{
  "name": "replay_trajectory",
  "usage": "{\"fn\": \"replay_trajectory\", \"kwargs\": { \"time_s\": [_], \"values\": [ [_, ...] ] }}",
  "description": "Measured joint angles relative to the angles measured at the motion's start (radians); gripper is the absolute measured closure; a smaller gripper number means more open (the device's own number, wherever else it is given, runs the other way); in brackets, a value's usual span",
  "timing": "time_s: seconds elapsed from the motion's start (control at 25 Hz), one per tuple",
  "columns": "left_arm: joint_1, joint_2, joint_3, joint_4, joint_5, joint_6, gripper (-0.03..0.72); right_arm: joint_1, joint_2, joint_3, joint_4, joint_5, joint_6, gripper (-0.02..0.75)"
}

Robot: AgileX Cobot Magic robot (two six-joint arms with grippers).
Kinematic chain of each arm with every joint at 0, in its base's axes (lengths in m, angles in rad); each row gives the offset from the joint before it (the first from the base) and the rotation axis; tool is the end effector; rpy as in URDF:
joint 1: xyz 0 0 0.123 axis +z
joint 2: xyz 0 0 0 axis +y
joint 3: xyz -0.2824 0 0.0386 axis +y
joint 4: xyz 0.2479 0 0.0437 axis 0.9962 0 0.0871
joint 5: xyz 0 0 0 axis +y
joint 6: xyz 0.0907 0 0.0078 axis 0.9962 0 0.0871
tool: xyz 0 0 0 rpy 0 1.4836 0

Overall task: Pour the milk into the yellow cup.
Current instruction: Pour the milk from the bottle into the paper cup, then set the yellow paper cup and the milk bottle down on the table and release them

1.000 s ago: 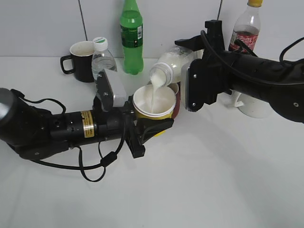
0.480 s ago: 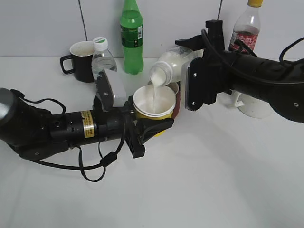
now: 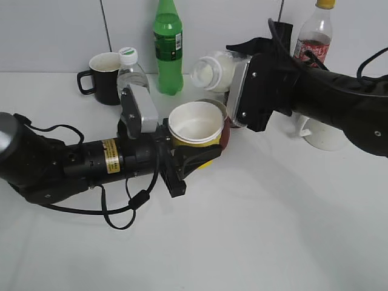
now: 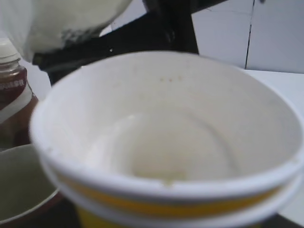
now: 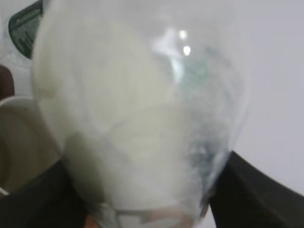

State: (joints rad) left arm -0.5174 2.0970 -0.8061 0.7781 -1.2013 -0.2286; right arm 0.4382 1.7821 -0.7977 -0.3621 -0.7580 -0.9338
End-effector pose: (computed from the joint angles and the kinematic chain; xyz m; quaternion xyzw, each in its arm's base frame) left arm 0.2782 -0.2268 0.1125 0.4374 0.5983 -0.3812 0.5525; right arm 0.3143 0.1717 0.1934 -0.6094 0.4604 -0.1510 0.6276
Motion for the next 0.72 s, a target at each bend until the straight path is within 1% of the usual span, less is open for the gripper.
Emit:
{"fn": "replay_trajectory", "kwargs": {
  "time_s": [0.16, 0.28, 0.36, 0.56, 0.68, 0.72],
  "values": [
    [0.009, 0.000, 0.000, -0.025, 0.000, 0.000, 0.351, 0.000, 0.000, 0.000, 0.013, -0.028, 0.171, 0.253],
    [0.034, 0.000, 0.003, -0.026, 0.000, 0.000, 0.351, 0.000, 0.000, 0.000, 0.060, -0.033, 0.280, 0.253],
    [0.061, -0.009, 0.020, -0.027, 0.000, 0.000, 0.351, 0.000, 0.000, 0.000, 0.099, -0.033, 0.366, 0.253],
    [0.164, -0.082, 0.110, -0.044, 0.000, 0.000, 0.351, 0.000, 0.000, 0.011, 0.162, -0.037, 0.620, 0.253],
    [0.222, -0.118, 0.161, -0.075, -0.001, 0.000, 0.351, -0.005, 0.000, 0.052, 0.199, -0.073, 0.747, 0.253],
    [0.228, -0.121, 0.166, -0.076, -0.001, 0.000, 0.351, -0.008, 0.000, 0.073, 0.206, -0.094, 0.786, 0.253]
  ]
}}
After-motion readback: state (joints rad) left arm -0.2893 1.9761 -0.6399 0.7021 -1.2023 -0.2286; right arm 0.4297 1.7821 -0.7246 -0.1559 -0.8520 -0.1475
